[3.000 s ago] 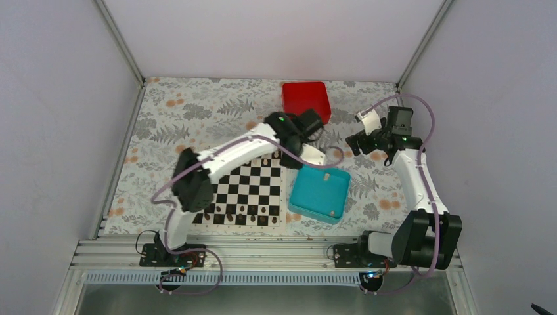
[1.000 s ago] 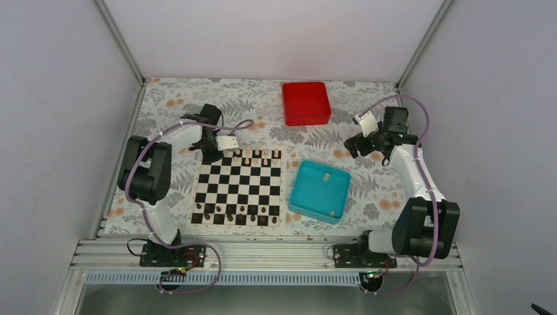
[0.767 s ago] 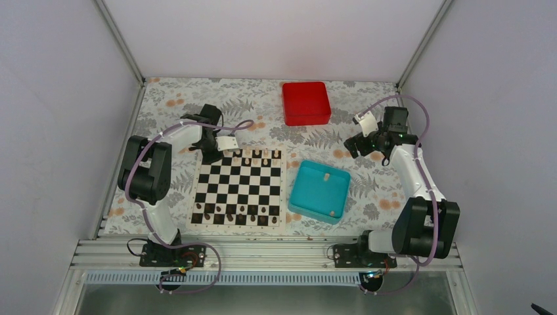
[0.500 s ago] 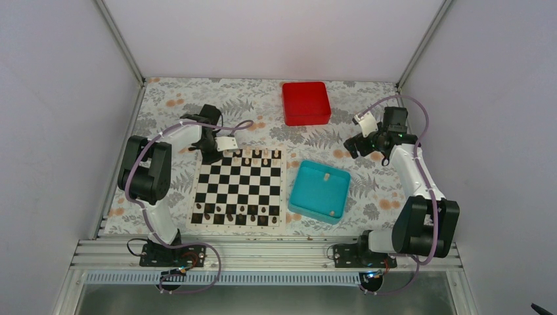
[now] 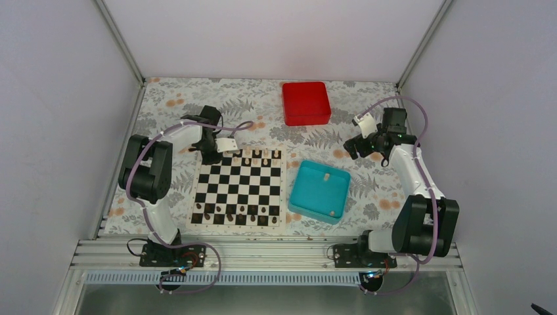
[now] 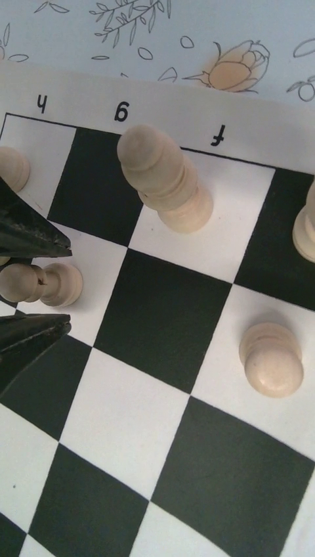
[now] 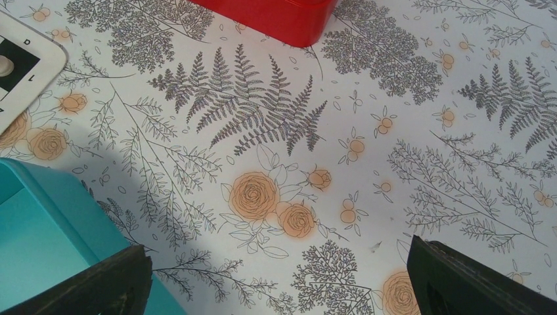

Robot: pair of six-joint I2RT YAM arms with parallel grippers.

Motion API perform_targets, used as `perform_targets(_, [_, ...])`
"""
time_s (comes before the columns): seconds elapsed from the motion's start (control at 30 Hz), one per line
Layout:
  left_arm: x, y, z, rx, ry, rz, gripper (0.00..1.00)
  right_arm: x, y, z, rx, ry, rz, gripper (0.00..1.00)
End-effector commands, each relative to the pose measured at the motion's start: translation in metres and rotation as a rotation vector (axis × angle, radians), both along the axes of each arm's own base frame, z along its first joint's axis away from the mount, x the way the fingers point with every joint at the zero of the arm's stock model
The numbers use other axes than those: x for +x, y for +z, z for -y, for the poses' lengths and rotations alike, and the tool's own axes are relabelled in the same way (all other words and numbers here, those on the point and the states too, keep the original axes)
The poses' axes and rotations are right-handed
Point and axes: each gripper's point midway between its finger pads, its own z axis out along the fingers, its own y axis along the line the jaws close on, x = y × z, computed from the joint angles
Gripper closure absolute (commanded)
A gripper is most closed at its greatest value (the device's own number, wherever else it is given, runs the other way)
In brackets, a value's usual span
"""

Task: Set up the chess pieces on the board
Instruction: Place the chess piece on the chessboard, then pick up the chess piece from the storage box.

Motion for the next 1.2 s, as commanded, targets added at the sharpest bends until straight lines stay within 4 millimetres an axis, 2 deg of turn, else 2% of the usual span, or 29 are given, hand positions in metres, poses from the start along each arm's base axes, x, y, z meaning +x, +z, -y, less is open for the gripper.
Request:
perform_targets(0.0, [0.001, 0.005, -0.001, -0.001, -0.006, 0.005, 0.75, -0.002, -0.007, 0.004, -0.001, -0.017, -0.017, 0.0])
perform_targets(0.17, [0.008, 0.042, 0.004, -0.015, -0.013, 0.057, 0.73, -0.003, -0.009, 0.004, 0.0, -0.014, -0.026, 0.0])
perform_targets(0.27, [0.008, 0.078, 0.015, -0.002, -0.042, 0.109, 0.73, -0.002, -0.009, 0.003, -0.002, -0.013, -0.025, 0.0])
perform_targets(0.33, [0.006, 0.104, 0.03, 0.01, -0.079, 0.163, 0.73, -0.002, -0.009, 0.003, -0.001, -0.013, -0.024, 0.0])
perform_targets(0.4, [0.002, 0.129, 0.058, -0.012, -0.134, 0.205, 0.7, -0.002, -0.008, 0.004, -0.001, -0.014, -0.021, 0.0])
perform_targets(0.47, [-0.005, 0.154, 0.095, -0.063, -0.196, 0.24, 0.65, -0.001, -0.009, 0.005, -0.005, -0.025, -0.022, 0.0])
perform_targets(0.57, [-0.017, 0.172, 0.154, -0.142, -0.296, 0.26, 0.64, 0.0, -0.011, 0.008, -0.014, -0.039, -0.028, 0.0])
perform_targets(0.67, [-0.028, 0.187, 0.213, -0.289, -0.38, 0.26, 0.51, 0.0, -0.013, 0.013, -0.023, -0.058, -0.036, 0.0])
perform_targets(0.73, [-0.038, 0.182, 0.243, -0.329, -0.426, 0.248, 0.5, 0.001, -0.017, 0.019, -0.035, -0.082, -0.045, 0.0])
perform_targets(0.8, [-0.052, 0.168, 0.274, -0.347, -0.475, 0.223, 0.49, 0.003, -0.019, 0.027, -0.049, -0.112, -0.051, 0.0])
perform_targets(0.93, [-0.074, 0.134, 0.319, -0.337, -0.562, 0.213, 0.48, 0.003, -0.021, 0.035, -0.053, -0.133, -0.057, 0.0])
perform_targets(1.07, [-0.085, 0.104, 0.351, -0.353, -0.621, 0.189, 0.46, 0.002, -0.02, 0.035, -0.042, -0.13, -0.059, 0.0])
perform_targets(1.17, [-0.081, 0.088, 0.368, -0.356, -0.622, 0.166, 0.46, 0.002, -0.019, 0.035, -0.04, -0.131, -0.058, 0.0])
